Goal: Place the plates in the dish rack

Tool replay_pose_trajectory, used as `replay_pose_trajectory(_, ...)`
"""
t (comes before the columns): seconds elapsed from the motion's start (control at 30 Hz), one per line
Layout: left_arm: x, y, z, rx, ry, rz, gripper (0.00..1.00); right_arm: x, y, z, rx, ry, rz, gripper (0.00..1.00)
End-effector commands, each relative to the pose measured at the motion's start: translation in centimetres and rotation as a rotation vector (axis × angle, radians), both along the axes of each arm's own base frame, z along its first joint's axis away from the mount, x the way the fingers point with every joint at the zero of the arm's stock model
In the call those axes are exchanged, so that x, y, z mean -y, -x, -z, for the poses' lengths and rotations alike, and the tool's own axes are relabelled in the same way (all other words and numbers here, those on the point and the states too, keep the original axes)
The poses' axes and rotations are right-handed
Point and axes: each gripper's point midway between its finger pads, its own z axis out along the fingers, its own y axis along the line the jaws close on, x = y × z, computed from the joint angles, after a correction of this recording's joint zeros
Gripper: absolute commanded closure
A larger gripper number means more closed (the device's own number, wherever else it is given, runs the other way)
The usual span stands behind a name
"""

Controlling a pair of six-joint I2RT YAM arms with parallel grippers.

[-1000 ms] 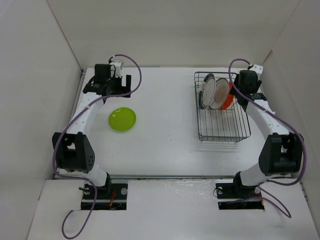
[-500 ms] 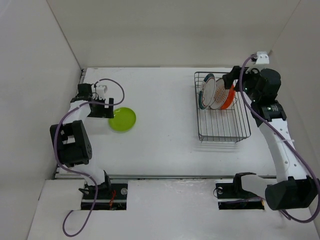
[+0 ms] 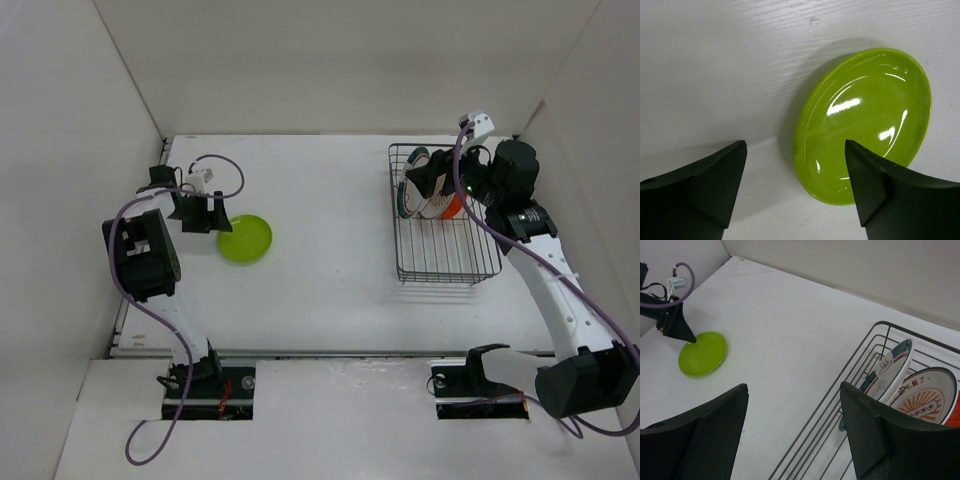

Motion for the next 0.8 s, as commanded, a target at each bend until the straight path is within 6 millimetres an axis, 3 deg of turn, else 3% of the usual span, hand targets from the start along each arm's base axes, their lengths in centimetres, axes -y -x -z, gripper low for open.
replay_pose_trajectory(0.0, 1.6, 2.2, 2.4, -0.124, 0.084, 0.016, 0.25, -1.0, 0.3, -1.5, 0.071, 0.0, -0.048, 0.21)
replay_pose_trajectory(0.1, 1.8, 2.4, 3.0, -0.14, 0.099, 0.018, 0.28, -1.0, 0.1, -1.1, 0.062, 0.001, -0.048, 0.21)
replay_pose_trajectory(0.37, 2.2, 2.9, 3.5, -0.161, 0.12, 0.038, 0.49, -1.7, 0.1, -0.6, 0.053, 0.002, -0.066, 0.21)
replay_pose_trajectory(0.67, 2.2, 3.1, 4.6, -0.192, 0.122, 0.025, 0.81, -2.7, 0.0, 0.7, 0.028, -0.012, -0.093, 0.21)
replay_pose_trajectory(0.7, 2.1, 3.1, 4.6, -0.192, 0.122, 0.025, 0.98, -2.8, -0.3, 0.8, 0.03, -0.012, -0.093, 0.21)
replay_pose_trajectory(0.77, 2.3, 2.5, 3.9, -0.193, 0.143, 0.019, 1.0, -3.6, -0.1, 0.9, 0.023, -0.021, -0.119, 0.21)
